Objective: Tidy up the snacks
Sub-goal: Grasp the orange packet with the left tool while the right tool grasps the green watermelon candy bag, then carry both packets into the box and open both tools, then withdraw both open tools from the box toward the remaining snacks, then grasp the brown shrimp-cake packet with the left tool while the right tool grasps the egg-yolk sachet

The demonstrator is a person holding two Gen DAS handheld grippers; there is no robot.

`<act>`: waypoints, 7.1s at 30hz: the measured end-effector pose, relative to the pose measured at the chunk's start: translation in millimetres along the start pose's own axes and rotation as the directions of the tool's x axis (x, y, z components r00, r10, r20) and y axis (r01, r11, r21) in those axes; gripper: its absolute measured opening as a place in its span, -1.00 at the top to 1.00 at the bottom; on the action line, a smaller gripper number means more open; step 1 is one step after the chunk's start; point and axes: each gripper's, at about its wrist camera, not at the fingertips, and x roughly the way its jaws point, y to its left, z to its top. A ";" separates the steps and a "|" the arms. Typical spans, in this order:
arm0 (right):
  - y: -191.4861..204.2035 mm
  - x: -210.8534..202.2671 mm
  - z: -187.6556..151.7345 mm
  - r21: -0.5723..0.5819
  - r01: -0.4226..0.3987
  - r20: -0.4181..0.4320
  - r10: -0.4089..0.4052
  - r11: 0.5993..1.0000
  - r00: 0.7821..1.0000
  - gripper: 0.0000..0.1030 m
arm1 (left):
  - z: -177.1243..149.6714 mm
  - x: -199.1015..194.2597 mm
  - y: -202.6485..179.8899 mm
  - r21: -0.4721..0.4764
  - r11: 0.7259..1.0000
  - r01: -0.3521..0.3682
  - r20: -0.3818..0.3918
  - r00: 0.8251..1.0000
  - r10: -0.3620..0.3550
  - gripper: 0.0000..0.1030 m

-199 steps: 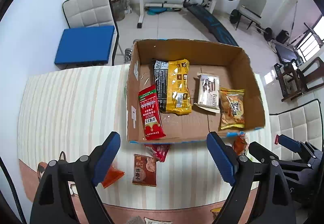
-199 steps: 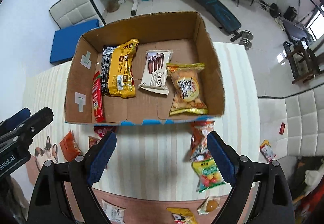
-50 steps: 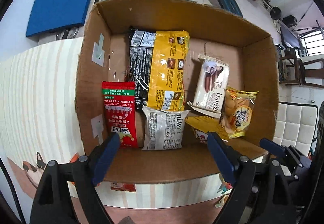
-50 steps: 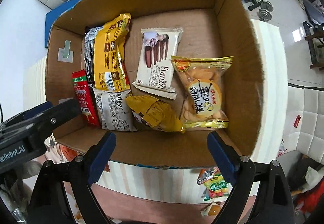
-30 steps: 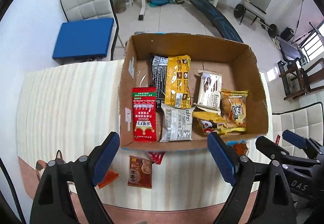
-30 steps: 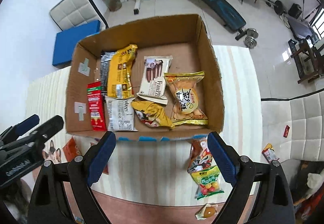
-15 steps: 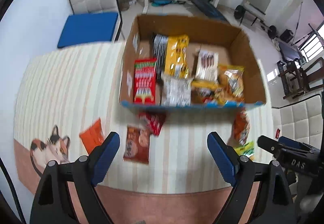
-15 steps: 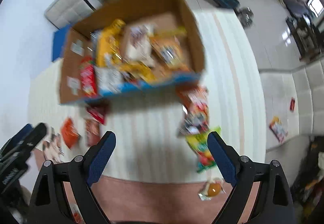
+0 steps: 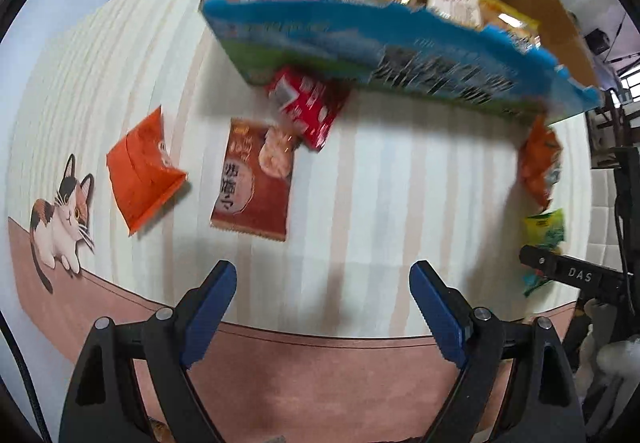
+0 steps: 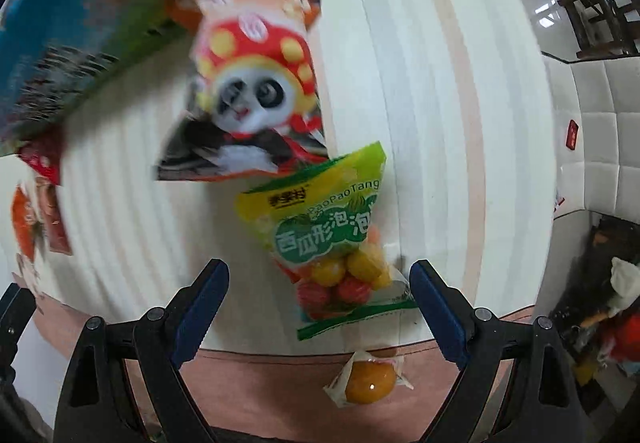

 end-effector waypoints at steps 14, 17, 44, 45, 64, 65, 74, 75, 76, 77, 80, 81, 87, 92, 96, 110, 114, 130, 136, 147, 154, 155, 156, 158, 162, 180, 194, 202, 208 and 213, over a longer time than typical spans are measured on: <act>10.4 -9.0 -37.2 0.060 -0.070 -0.001 0.070 0.996 0.998 -0.01 | 20.4 0.3 117.3 -0.315 0.946 0.075 -0.059 0.993 -0.099 -0.72; 28.0 -18.4 -39.5 0.044 -0.102 0.017 0.102 0.994 0.995 0.00 | 29.1 5.4 148.1 -0.393 0.915 0.091 -0.065 0.990 -0.127 -0.72; 119.5 -19.5 0.9 -0.044 -0.058 0.016 0.059 0.997 0.998 0.06 | 71.0 82.5 191.6 -0.431 0.901 0.049 -0.146 0.982 -0.124 0.12; 125.4 -16.7 -0.4 -0.045 -0.062 0.018 0.063 0.997 0.998 0.06 | 66.5 81.5 186.6 -0.423 0.905 0.049 -0.143 0.982 -0.120 0.13; 95.6 -82.5 -38.8 -0.100 -0.220 0.081 0.229 0.970 0.970 0.09 | 3.2 -21.3 56.9 -0.157 0.957 0.243 -0.006 0.969 -0.247 0.13; 93.9 -93.7 -38.4 -0.106 -0.233 0.095 0.243 0.967 0.966 0.09 | 10.6 -31.5 40.9 -0.138 0.958 0.252 0.011 0.967 -0.253 0.13; 85.1 -200.3 15.7 -0.146 -0.282 0.248 0.311 0.948 0.918 0.09 | 112.3 -122.9 -12.3 0.048 0.959 0.278 0.147 0.948 -0.282 0.13; 83.9 -209.8 28.2 -0.146 -0.271 0.267 0.302 0.951 0.915 0.09 | 126.3 -129.8 -19.2 0.072 0.962 0.264 0.156 0.949 -0.272 0.13; 83.6 -218.2 42.0 -0.142 -0.264 0.284 0.295 0.954 0.913 0.09 | 147.5 -134.2 -27.3 0.082 0.965 0.251 0.165 0.951 -0.261 0.13; 86.0 -222.6 55.9 -0.138 -0.259 0.294 0.289 0.956 0.911 0.09 | 156.7 -134.6 -30.7 0.088 0.966 0.243 0.167 0.952 -0.255 0.13; 87.0 -233.6 101.3 -0.126 -0.231 0.317 0.259 0.965 0.912 0.09 | 207.7 -127.6 -44.5 0.100 0.971 0.216 0.140 0.963 -0.229 0.13; 88.4 -234.5 112.2 -0.122 -0.222 0.323 0.250 0.967 0.913 0.09 | 215.9 -122.4 -47.4 0.103 0.971 0.214 0.132 0.965 -0.227 0.13; 94.9 -225.6 181.6 -0.097 -0.179 0.318 0.201 0.979 0.927 0.09 | 279.5 -93.8 -69.2 0.124 0.975 0.187 0.052 0.980 -0.194 0.13; 91.9 -209.2 220.9 -0.070 -0.170 0.300 0.184 0.983 0.936 0.09 | 306.5 -65.0 -81.4 0.135 0.976 0.173 -0.017 0.985 -0.172 0.13; 87.3 -193.6 239.6 -0.047 -0.185 0.276 0.191 0.982 0.942 0.07 | 315.2 -48.0 -87.4 0.133 0.977 0.164 -0.058 0.986 -0.157 0.12; 85.3 -184.1 242.9 -0.071 -0.098 0.234 0.113 0.993 0.966 -0.76 | 314.3 -40.4 -87.7 0.117 0.979 0.165 -0.100 0.983 -0.153 -0.68; 88.9 -184.5 233.9 -0.089 -0.071 0.233 0.090 0.994 0.968 -0.77 | 303.5 -45.4 -83.4 0.128 0.981 0.145 -0.082 0.987 -0.135 -0.68; 92.5 -178.4 165.9 -0.114 -0.056 0.299 0.089 0.992 0.950 -0.86 | 239.2 -71.4 -44.2 0.099 0.995 0.033 0.092 0.995 -0.042 -0.69; 95.0 -191.7 133.7 -0.118 -0.038 0.376 0.080 0.992 0.923 -0.87 | 210.4 -92.2 -33.6 0.082 0.997 0.016 0.176 0.984 -0.030 -0.68; 88.3 -222.2 55.4 -0.134 0.017 0.514 0.055 0.991 0.856 -0.87 | 137.9 -138.3 -17.0 0.054 0.999 -0.005 0.337 0.941 -0.013 -0.69; 84.3 -231.9 7.9 -0.167 0.000 0.525 0.089 0.986 0.847 -0.87 | 94.9 -157.5 -7.8 0.050 0.999 0.009 0.374 0.927 -0.027 -0.69; 83.8 -234.3 0.1 -0.170 -0.001 0.532 0.093 0.985 0.842 -0.87 | 89.7 -159.7 -7.4 0.051 0.999 0.007 0.378 0.925 -0.026 -0.69; 83.6 -236.1 -5.5 -0.172 0.001 0.539 0.094 0.985 0.837 -0.87 | 83.4 -161.9 -6.5 0.052 0.999 0.008 0.383 0.923 -0.027 -0.69; 82.8 -239.7 -18.6 -0.178 0.002 0.550 0.098 0.984 0.830 -0.87 | 71.9 -166.0 -5.0 0.053 0.999 0.002 0.391 0.920 -0.023 -0.69; 80.6 -246.3 -41.3 -0.187 -0.007 0.565 0.114 0.982 0.817 -0.87 | 52.4 -174.0 -3.9 0.051 0.999 0.002 0.403 0.915 -0.023 -0.69; -32.9 -116.0 -95.0 0.145 -0.201 0.303 0.150 0.969 0.941 -0.87 | -26.0 -67.0 23.3 -0.060 0.995 -0.076 0.172 0.981 0.085 -0.69; -91.1 27.6 -128.1 0.443 -0.271 0.091 0.257 0.855 0.962 -0.35 | -46.4 4.8 40.5 -0.103 0.991 -0.084 -0.005 0.996 0.084 -0.69; -55.7 22.7 -117.7 0.362 -0.240 0.119 0.211 0.901 0.970 0.11 | -27.7 4.6 58.0 -0.150 0.988 -0.033 -0.008 0.999 0.033 -0.69; -13.7 20.9 -96.6 0.280 -0.236 0.105 0.215 0.930 0.971 0.11 | 11.3 9.2 68.7 -0.117 0.993 -0.017 -0.003 1.000 0.017 -0.69; 10.6 17.3 -79.4 0.252 -0.230 0.101 0.210 0.940 0.972 0.11 | 46.5 42.5 57.5 -0.022 0.999 -0.024 -0.072 0.997 0.022 -0.69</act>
